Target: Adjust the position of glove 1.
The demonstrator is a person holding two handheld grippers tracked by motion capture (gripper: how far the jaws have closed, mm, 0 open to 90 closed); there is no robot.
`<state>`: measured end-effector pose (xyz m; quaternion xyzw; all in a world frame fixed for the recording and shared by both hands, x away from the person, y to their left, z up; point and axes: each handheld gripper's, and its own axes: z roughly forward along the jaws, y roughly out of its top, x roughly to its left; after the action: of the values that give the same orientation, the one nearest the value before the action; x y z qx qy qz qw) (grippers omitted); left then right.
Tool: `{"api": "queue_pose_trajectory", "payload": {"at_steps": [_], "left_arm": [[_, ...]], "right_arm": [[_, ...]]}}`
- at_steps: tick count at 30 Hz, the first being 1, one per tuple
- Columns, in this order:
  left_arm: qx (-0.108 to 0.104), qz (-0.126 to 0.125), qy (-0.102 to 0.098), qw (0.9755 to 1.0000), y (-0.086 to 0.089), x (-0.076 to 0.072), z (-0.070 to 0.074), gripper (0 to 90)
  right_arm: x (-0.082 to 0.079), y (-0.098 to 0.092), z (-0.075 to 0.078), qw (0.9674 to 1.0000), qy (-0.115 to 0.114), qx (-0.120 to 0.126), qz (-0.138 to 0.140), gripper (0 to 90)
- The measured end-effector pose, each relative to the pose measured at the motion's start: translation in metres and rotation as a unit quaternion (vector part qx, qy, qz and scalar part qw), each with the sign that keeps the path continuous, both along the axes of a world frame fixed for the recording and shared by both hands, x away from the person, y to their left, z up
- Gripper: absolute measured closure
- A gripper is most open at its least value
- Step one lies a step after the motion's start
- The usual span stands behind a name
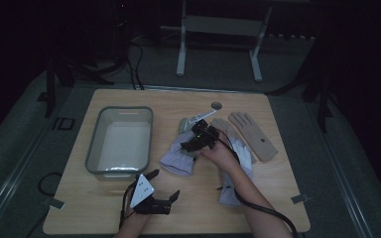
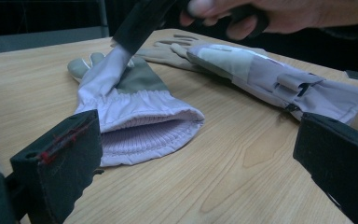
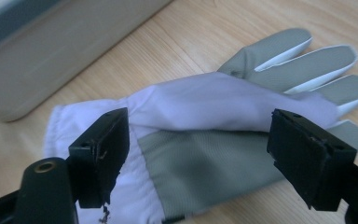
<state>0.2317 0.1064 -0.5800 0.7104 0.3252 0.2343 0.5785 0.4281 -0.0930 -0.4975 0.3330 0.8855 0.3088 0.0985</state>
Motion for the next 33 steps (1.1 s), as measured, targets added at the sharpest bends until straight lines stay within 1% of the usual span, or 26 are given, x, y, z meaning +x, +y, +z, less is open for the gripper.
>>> {"api": "queue_pose_trajectory", "payload": {"at_steps": [2,5,7,8,9,10,11,12,14,15,16,18,20,22,23,24,27,28,31,33], "left_arm": [[0.0,-0.001,0.0,1.0,0.0,0.0,0.0,1.6],[0.0,-0.001,0.001,1.0,0.0,0.0,0.0,1.6],[0.001,-0.002,0.001,1.0,0.0,0.0,0.0,1.6],[0.001,-0.002,0.001,1.0,0.0,0.0,0.0,1.6],[0.002,-0.002,0.001,1.0,0.0,0.0,0.0,1.6],[0.002,-0.002,0.001,1.0,0.0,0.0,0.0,1.6],[0.003,-0.003,0.001,1.0,-0.001,0.0,0.0,1.6],[0.003,-0.004,0.001,1.0,-0.001,0.0,0.0,1.6],[0.003,-0.003,-0.001,1.0,-0.001,0.0,0.0,1.6],[0.003,-0.004,-0.001,1.0,-0.001,0.0,0.0,1.6],[0.004,-0.003,-0.001,1.0,-0.001,0.0,0.0,1.6],[0.003,-0.003,-0.001,1.0,-0.001,0.0,0.0,1.6],[0.003,-0.003,0.0,1.0,-0.001,0.0,0.0,1.6],[0.002,-0.003,0.001,1.0,-0.001,0.0,0.0,1.6],[0.002,-0.003,0.002,1.0,-0.001,0.0,0.0,1.6],[0.002,-0.003,0.001,1.0,-0.001,0.0,0.0,1.6],[0.001,-0.004,0.002,1.0,-0.001,0.001,0.0,1.6],[0.001,-0.004,0.002,1.0,-0.001,0.001,0.0,1.6],[0.0,-0.003,0.002,1.0,-0.001,0.001,0.0,1.6],[0.001,-0.003,0.002,1.0,-0.001,0.001,0.0,1.6]], "right_arm": [[0.002,0.006,-0.007,0.9999,0.008,-0.006,-0.004,19.8],[0.003,0.015,-0.02,0.9995,0.018,-0.024,-0.01,19.9],[0.003,0.018,-0.028,0.999,0.018,-0.039,-0.015,20.3],[0.003,0.019,-0.034,0.9984,0.017,-0.053,-0.01,24.7],[0.003,0.019,-0.037,0.9978,0.012,-0.064,-0.008,26.4],[0.003,0.019,-0.037,0.9978,0.012,-0.064,-0.008,26.4],[0.002,0.019,-0.04,0.9978,0.009,-0.065,-0.007,29.5],[0.001,0.018,-0.042,0.9982,0.007,-0.06,-0.003,39.5],[-0.002,0.018,-0.042,0.998,-0.001,-0.062,0.01,50.2],[-0.002,0.018,-0.043,0.9981,0.0,-0.06,0.011,54.0],[-0.003,0.018,-0.043,0.9982,0.002,-0.058,0.013,59.9],[-0.003,0.017,-0.041,0.9982,0.006,-0.057,0.018,72.4],[-0.004,0.017,-0.04,0.9981,0.005,-0.058,0.02,80.3],[-0.004,0.015,-0.038,0.9983,0.005,-0.056,0.019,85.6],[-0.004,0.014,-0.036,0.9982,0.001,-0.056,0.022,86.3],[-0.004,0.013,-0.033,0.9984,-0.001,-0.054,0.019,86.7],[-0.006,0.01,-0.023,0.9978,-0.015,-0.057,0.031,87.2],[-0.007,0.009,-0.019,0.9972,-0.026,-0.059,0.037,87.2],[-0.01,0.003,-0.006,0.9963,-0.038,-0.054,0.055,87.2],[-0.011,-0.002,0.002,0.995,-0.049,-0.05,0.071,87.2]]}}
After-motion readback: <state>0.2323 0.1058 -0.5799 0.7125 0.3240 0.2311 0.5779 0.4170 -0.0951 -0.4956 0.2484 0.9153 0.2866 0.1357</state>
